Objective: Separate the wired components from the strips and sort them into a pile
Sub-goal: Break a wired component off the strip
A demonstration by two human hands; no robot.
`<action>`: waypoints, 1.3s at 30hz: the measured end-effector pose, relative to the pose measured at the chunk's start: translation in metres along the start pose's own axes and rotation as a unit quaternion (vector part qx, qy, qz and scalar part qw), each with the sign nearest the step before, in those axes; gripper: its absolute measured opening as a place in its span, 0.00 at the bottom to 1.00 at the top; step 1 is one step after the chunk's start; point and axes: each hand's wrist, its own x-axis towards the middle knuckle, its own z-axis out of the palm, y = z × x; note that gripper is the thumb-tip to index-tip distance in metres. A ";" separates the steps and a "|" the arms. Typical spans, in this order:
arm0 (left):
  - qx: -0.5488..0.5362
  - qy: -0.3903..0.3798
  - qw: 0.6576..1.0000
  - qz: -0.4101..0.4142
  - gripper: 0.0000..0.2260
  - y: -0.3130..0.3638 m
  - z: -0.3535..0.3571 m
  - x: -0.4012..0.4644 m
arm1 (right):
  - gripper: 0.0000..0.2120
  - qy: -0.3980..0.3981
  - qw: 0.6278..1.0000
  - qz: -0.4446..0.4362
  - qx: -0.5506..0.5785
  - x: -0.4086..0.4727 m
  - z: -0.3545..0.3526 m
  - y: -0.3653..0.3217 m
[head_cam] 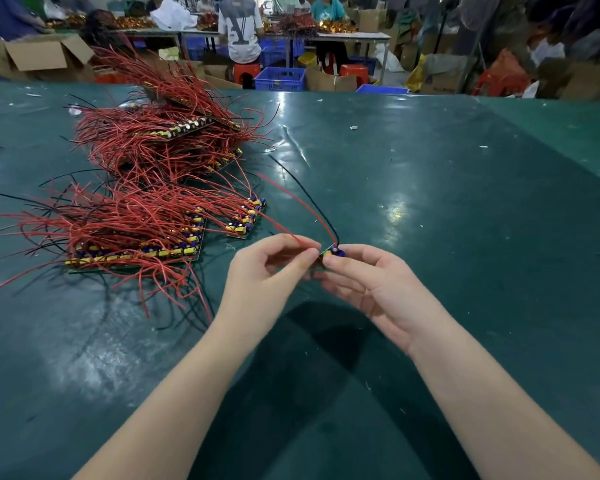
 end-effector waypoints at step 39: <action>-0.077 -0.002 0.995 0.055 0.05 0.012 0.002 -0.007 | 0.03 0.036 0.990 -0.129 0.035 0.003 -0.008 -0.002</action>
